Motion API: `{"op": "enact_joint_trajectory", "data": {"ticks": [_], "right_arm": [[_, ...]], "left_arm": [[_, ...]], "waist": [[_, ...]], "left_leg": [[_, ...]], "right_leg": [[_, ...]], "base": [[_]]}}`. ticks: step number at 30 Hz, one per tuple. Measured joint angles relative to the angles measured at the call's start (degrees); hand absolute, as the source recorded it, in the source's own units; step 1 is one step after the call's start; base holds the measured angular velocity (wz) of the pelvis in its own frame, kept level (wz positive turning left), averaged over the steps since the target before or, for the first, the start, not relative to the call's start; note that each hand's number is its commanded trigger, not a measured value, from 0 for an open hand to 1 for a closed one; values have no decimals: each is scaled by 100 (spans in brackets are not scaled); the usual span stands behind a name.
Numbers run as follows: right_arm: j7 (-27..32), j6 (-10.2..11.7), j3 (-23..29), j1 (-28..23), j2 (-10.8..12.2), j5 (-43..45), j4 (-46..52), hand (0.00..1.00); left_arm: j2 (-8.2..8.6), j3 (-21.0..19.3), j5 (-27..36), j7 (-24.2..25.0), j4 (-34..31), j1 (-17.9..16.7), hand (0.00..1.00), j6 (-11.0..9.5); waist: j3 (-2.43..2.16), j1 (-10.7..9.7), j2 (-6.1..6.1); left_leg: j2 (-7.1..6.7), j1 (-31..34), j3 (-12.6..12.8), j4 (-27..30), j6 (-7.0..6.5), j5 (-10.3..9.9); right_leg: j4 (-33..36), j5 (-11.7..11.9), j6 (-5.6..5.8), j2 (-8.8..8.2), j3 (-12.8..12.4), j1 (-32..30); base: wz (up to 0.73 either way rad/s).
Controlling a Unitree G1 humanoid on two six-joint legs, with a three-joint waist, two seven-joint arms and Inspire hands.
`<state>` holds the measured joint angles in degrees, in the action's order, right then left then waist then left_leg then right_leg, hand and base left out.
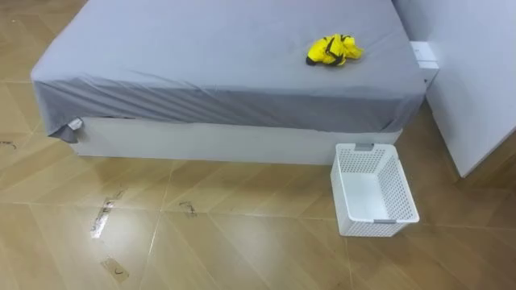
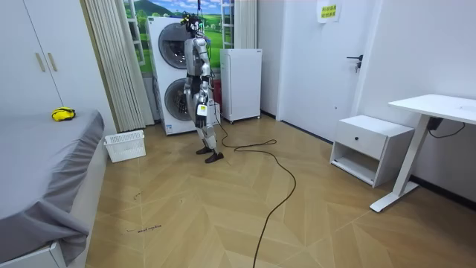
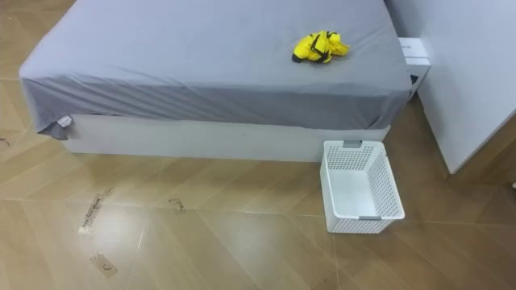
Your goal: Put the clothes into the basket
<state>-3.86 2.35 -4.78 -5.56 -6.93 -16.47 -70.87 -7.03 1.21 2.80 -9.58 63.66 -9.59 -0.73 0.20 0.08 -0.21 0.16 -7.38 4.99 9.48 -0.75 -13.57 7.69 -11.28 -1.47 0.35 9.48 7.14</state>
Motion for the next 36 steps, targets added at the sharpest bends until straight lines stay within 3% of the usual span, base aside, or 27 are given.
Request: {"op": "enact_joint_trajectory", "data": {"ticks": [17, 22, 26, 28, 29, 31, 32, 33, 34, 36], "right_arm": [[-70, 4, 53, -10, 0, -1, 4, 0], [-53, 3, 46, 7, 1, 6, 8, 0], [-62, 12, 92, -10, 1, 79, 76, 0], [-67, 12, 98, -5, -11, 17, 76, 0], [-66, 9, 95, -19, -39, -56, 73, 0], [-48, 7, 101, -8, -43, -88, 72, 0], [-41, -5, 90, -9, -45, -105, 72, 0], [-27, -48, 86, 3, -55, -92, 72, 0], [-10, -61, 87, 4, -58, -78, 72, 0], [18, -122, 36, -11, -63, -79, 67, 0]], "left_arm": [[8, -71, 0, 32, -18, -4, 0, 1], [39, -163, 255, 9, -11, 4, 0, -2], [88, -534, 350, 85, -20, -15, 0, -9], [91, -599, 463, 126, -113, -19, 0, -12], [87, -593, 565, 131, -179, -24, 0, -42], [80, -556, 682, 127, -186, 5, 0, -122], [80, -546, 785, 114, -224, -10, 0, -179], [90, -535, 831, 92, -228, -33, 0, -186], [101, -546, 832, 84, -230, -61, 0, -187], [128, -547, 830, 37, -231, -193, 0, -198]], "waist": [[3, -1, 15], [-12, 18, -20], [2, 45, -75], [22, 50, -50], [33, 37, 3], [23, -9, -22], [17, 35, -50], [21, 51, -61], [23, 50, -57], [28, 93, -79]], "left_leg": [[1, -4, -2, 2, 0, 0], [21, 181, 34, 242, 0, -8], [86, 749, 55, 1517, 79, -162], [191, 1181, 91, 2366, 85, -164], [255, 1546, 82, 2954, 82, -193], [176, 2007, 107, 2827, 46, -220], [74, 2324, 115, 2373, 61, -143], [-1, 2582, 121, 1711, 126, 69], [-3, 2680, 122, 1344, 158, 212], [39, 2921, 147, 454, 151, 1011]], "right_leg": [[5, -2, -1, -12, 7, -19], [251, -118, -28, -38, 29, -215], [651, -397, -110, -140, -22, -376], [722, -467, -175, -92, -82, -374], [739, -529, -270, -25, -125, -303], [832, -666, -288, -66, -155, -304], [858, -755, -231, -134, -184, -298], [861, -814, -224, -184, -220, -278], [858, -863, -207, -204, -218, -235], [833, -1085, -129, -289, -337, -24]], "base": [[0], [1], [-1], [3], [16], [11], [-15], [-23], [-29], [-35]]}}
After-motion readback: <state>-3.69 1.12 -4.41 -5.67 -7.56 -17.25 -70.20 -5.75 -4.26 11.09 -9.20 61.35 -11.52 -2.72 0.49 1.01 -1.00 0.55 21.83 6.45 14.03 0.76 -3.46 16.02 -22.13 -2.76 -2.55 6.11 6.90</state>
